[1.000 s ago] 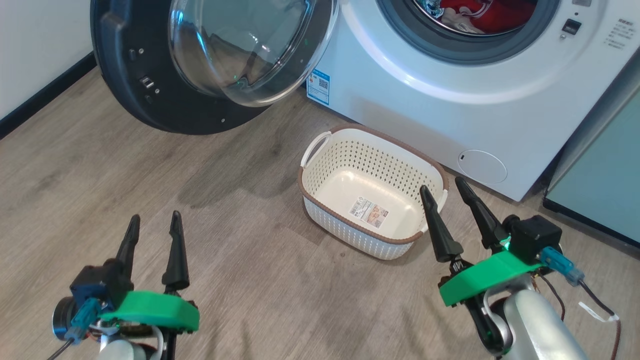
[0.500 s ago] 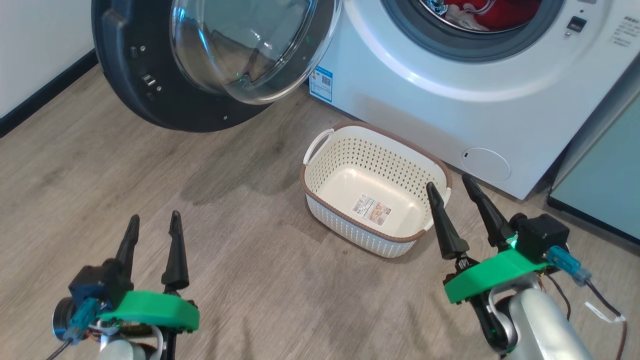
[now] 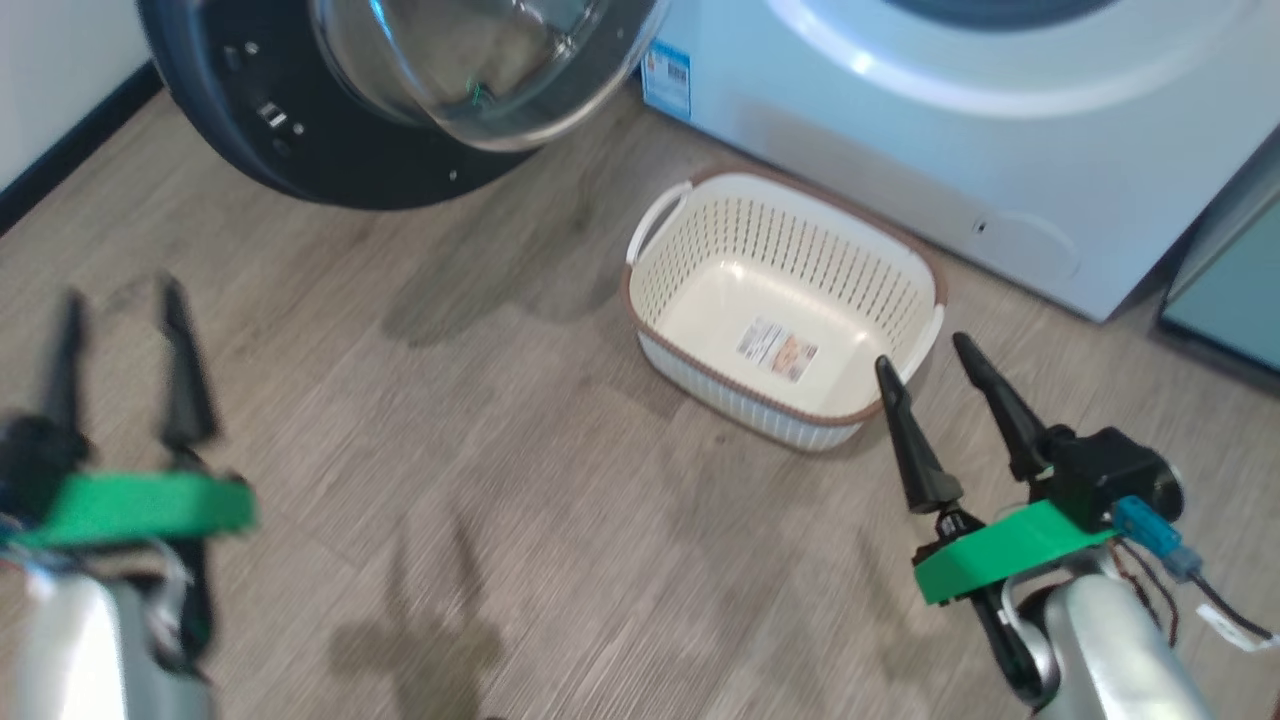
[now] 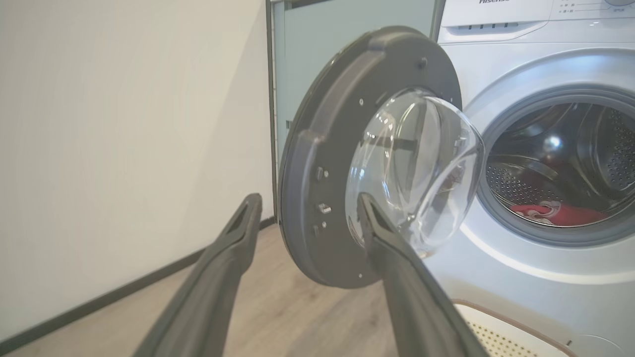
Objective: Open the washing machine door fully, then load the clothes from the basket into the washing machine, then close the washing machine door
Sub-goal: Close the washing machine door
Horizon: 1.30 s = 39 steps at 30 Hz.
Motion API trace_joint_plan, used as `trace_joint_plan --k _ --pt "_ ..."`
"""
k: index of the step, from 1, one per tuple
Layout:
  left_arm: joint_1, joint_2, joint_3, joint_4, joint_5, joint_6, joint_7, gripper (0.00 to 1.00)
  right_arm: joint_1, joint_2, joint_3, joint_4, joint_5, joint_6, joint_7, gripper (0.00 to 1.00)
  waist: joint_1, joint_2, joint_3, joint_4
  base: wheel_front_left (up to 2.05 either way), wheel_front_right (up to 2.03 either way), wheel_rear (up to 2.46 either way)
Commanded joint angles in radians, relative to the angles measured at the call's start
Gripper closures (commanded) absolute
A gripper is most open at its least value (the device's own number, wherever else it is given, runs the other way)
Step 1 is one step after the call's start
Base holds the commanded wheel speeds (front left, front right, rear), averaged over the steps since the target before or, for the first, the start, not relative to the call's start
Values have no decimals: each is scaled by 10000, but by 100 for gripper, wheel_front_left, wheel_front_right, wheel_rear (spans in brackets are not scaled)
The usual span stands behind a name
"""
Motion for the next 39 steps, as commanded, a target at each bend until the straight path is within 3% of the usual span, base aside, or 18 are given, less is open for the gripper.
trace_joint_plan --k 1,9,14,24,30,31,32,33,39 --pt "-754 473 572 -285 134 -114 -49 0 -228 -122 166 -450 -99 -2 -29 0 0 0 433 44 0 0 0" --pt "-3161 2331 1687 819 682 -566 -49 0 -199 -582 -42 -1419 -411 -2 541 0 0 0 1534 -185 0 0 0" --pt "-4742 3535 2359 2483 436 -730 -49 0 -327 -819 102 -1803 -464 -2 815 0 0 0 2068 -607 0 0 0" --pt "-7150 4543 3459 6634 -717 -837 -49 0 -549 -915 352 -1844 -402 -2 860 0 0 0 2390 -1272 0 0 0" --pt "-8623 4760 4978 9211 -2414 -694 56 0 -625 -873 493 -1732 -363 -2 772 0 0 0 2388 -1629 0 0 0" --pt "-8839 4813 5214 9559 -2678 -641 106 18 -622 -870 502 -1717 -368 -2 764 0 0 0 2391 -1670 0 0 0" --pt "-9042 4864 5420 9889 -2934 -635 212 70 -623 -868 516 -1702 -372 -2 756 0 0 0 2398 -1713 0 0 0" --pt "-9235 4898 5609 10195 -3187 -644 349 100 -631 -866 536 -1689 -372 -2 748 0 0 0 2410 -1758 0 0 0" --pt "-10055 4919 6524 11667 -4415 -620 1341 100 -680 -830 596 -1659 -376 -2 717 0 0 0 2476 -1954 0 0 0"
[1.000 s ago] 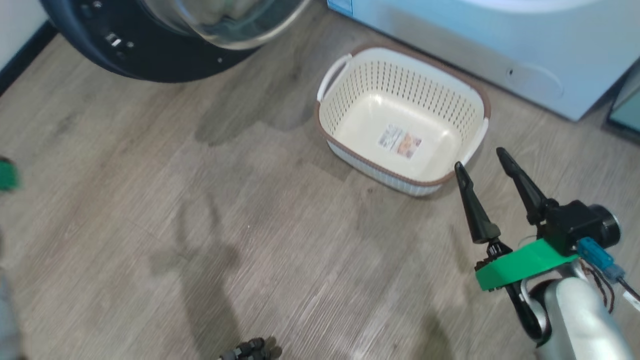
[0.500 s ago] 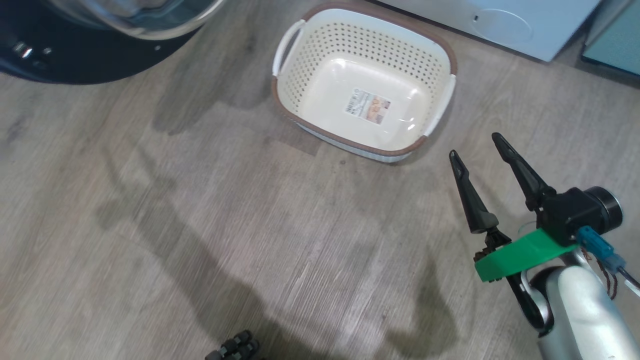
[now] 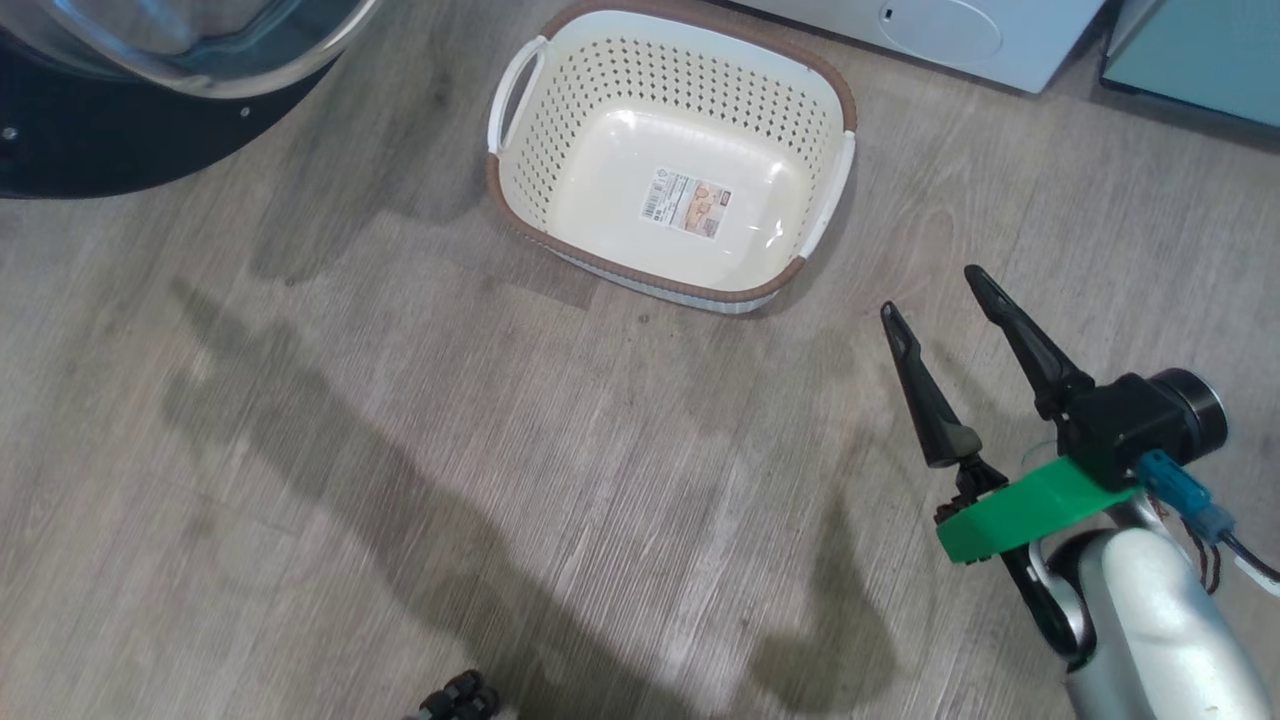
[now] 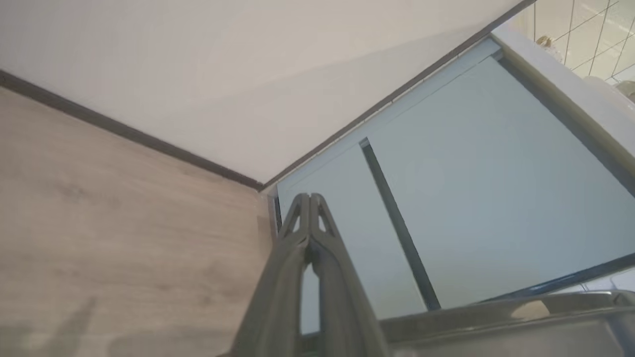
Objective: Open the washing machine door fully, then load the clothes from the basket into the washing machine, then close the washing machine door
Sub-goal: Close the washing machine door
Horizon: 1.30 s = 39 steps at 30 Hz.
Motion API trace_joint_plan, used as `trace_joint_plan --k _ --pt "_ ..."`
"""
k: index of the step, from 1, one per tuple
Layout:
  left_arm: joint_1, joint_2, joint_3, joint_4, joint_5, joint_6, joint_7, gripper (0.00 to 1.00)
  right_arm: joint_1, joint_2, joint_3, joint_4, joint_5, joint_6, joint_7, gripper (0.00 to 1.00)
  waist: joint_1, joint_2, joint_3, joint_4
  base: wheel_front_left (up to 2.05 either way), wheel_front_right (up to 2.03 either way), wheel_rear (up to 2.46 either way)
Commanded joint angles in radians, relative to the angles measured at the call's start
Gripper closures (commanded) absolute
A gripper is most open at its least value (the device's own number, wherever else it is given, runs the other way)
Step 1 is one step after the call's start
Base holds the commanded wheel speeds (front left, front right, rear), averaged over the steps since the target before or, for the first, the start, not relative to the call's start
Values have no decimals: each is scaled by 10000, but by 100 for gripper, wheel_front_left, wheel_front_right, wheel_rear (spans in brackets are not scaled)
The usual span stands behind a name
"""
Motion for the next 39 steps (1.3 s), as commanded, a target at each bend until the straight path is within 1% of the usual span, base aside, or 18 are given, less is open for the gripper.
trace_joint_plan --k 1,5,11,21,26,30,34,39 --pt "-114 698 38 -48 -154 42 372 100 -197 63 247 -277 10 -2 -60 0 -1 0 52 -57 0 0 0" --pt "-402 660 150 273 -465 -5 967 100 -264 41 240 -342 -3 -2 -17 0 -1 0 213 -203 0 0 0" --pt "-551 553 -68 423 -462 -74 1451 100 -288 48 226 -413 -34 -2 13 0 -1 0 341 -303 0 0 0" --pt "-657 430 300 539 -1224 -210 2499 100 -333 183 180 -388 -60 -2 -15 0 -1 0 433 -400 0 0 0" --pt "-623 333 527 565 -1810 -249 3645 100 -330 235 201 -259 -49 -2 -79 0 -1 0 297 -439 0 0 0" --pt "-465 133 436 258 -2198 -255 4729 100 -348 282 217 -131 -30 -2 -161 0 -1 0 91 -450 0 0 0" --pt "-126 -197 219 -325 -2679 -256 6033 100 -337 352 246 52 12 -2 -241 0 -1 0 -203 -466 0 0 0" --pt "503 -645 -170 -1339 -3358 -257 7394 100 -321 427 284 319 84 -2 -372 0 -1 0 -610 -511 0 0 0"
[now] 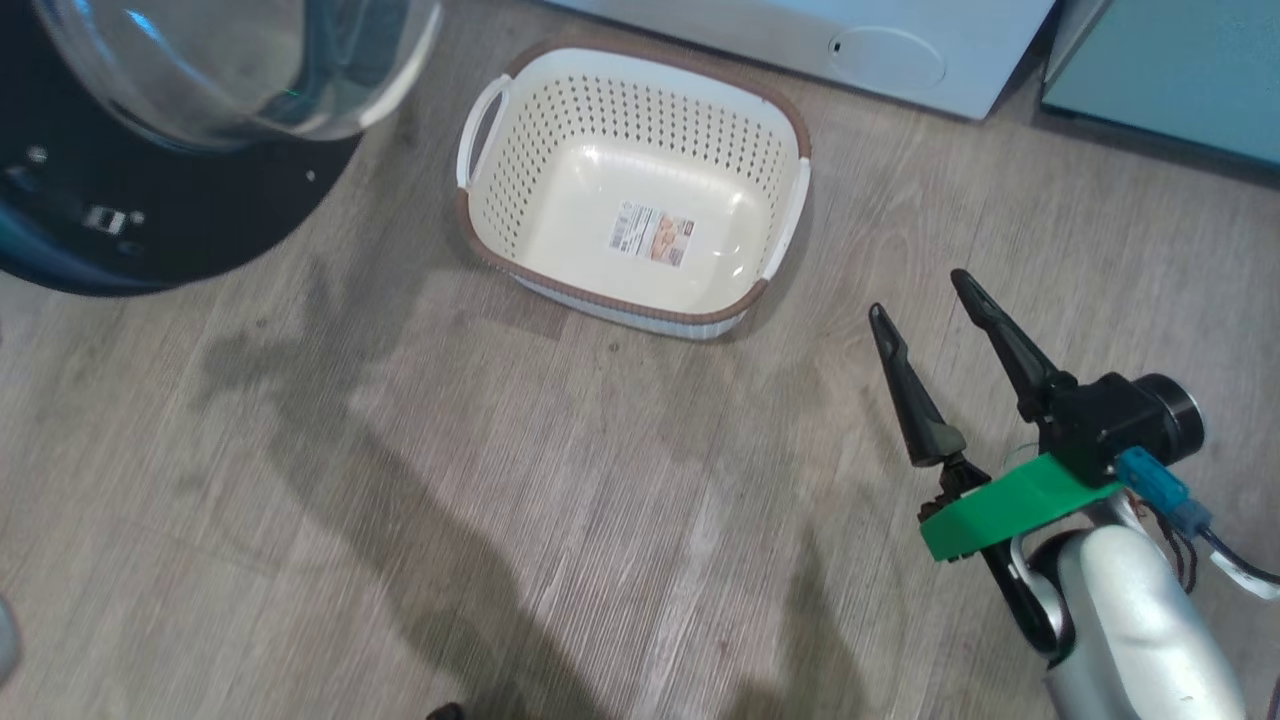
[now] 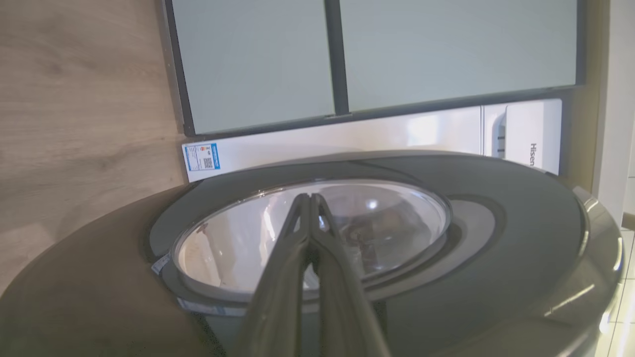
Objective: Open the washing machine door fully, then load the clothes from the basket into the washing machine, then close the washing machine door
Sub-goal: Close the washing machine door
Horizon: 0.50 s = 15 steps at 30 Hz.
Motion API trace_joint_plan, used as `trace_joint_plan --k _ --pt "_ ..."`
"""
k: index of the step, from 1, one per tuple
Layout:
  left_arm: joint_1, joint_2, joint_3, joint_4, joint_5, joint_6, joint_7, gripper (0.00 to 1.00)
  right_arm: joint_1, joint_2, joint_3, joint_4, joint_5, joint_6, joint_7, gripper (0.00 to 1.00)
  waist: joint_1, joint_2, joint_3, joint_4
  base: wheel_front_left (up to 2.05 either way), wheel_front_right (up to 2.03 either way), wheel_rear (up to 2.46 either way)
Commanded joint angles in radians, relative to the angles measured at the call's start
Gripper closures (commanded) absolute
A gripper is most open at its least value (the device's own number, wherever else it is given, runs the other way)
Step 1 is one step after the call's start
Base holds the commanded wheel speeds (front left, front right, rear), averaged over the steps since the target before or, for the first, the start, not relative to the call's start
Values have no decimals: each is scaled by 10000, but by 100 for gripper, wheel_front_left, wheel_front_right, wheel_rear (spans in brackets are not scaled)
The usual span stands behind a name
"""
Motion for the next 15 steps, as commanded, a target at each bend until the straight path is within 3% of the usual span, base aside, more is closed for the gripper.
trace_joint_plan --k 1,9,15 --pt "385 448 -222 -702 -267 -90 529 100 -126 138 265 -209 81 -2 -129 0 0 0 -227 -44 0 0 0" --pt "1568 -418 -1092 -2369 -1435 -91 2421 100 -56 304 267 99 162 -2 -306 0 0 0 -745 -237 0 0 0" --pt "2310 -983 -1585 -3196 -2017 -91 2959 100 -68 399 235 200 170 -2 -405 0 0 0 -855 -496 0 0 0"
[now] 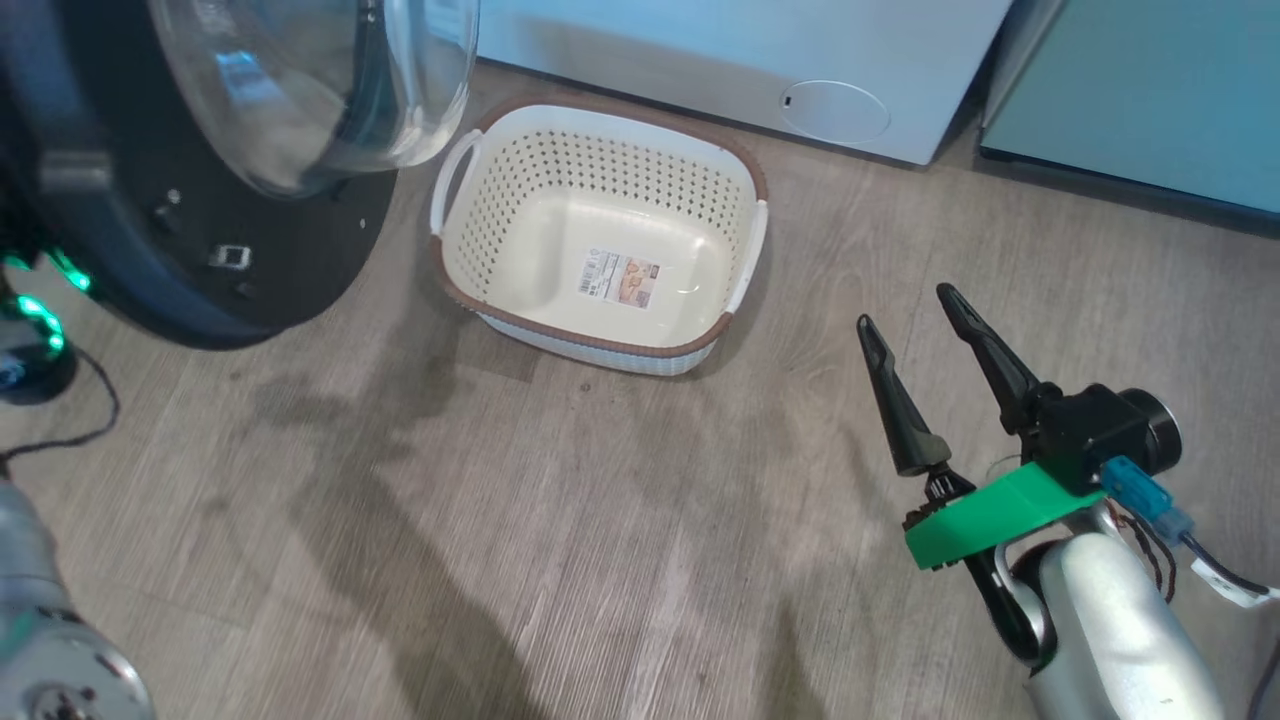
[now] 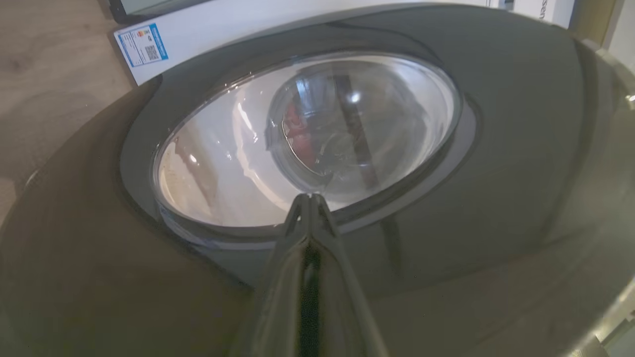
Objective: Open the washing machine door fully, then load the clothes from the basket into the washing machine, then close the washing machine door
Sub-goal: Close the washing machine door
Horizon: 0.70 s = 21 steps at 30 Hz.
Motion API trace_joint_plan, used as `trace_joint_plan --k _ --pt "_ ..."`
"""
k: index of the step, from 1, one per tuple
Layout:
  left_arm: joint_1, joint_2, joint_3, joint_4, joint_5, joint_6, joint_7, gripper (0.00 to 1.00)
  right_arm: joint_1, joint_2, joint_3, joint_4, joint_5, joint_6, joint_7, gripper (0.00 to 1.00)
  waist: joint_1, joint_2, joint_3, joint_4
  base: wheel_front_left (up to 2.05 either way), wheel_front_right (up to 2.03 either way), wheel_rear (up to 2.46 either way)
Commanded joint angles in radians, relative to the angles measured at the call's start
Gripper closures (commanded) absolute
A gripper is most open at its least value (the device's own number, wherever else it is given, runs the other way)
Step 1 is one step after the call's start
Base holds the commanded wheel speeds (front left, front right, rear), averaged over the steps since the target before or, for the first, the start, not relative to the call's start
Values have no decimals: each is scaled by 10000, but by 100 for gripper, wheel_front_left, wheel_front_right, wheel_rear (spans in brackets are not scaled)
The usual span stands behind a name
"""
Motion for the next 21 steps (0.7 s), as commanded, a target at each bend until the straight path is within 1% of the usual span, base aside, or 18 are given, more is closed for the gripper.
trace_joint_plan --k 1,8,9,12,21 --pt "166 329 -118 -535 -175 -89 206 100 -81 111 190 -247 84 -2 -124 0 0 0 -32 -121 0 0 0" --pt "737 -244 -677 -1208 -652 -90 660 100 -48 230 160 -131 100 -2 -213 0 0 0 -132 -620 0 0 0" --pt "737 -244 -677 -1208 -652 -90 660 100 -48 230 160 -131 100 -2 -213 0 0 0 -132 -620 0 0 0" --pt "986 -523 -794 -1552 -1018 -90 993 100 -43 287 113 -97 123 -2 -243 0 0 0 -184 -905 0 0 0" --pt "1677 -1304 -1106 -2426 -1749 -90 1546 100 4 407 32 -65 150 -2 -286 0 0 0 -186 -1886 0 0 0"
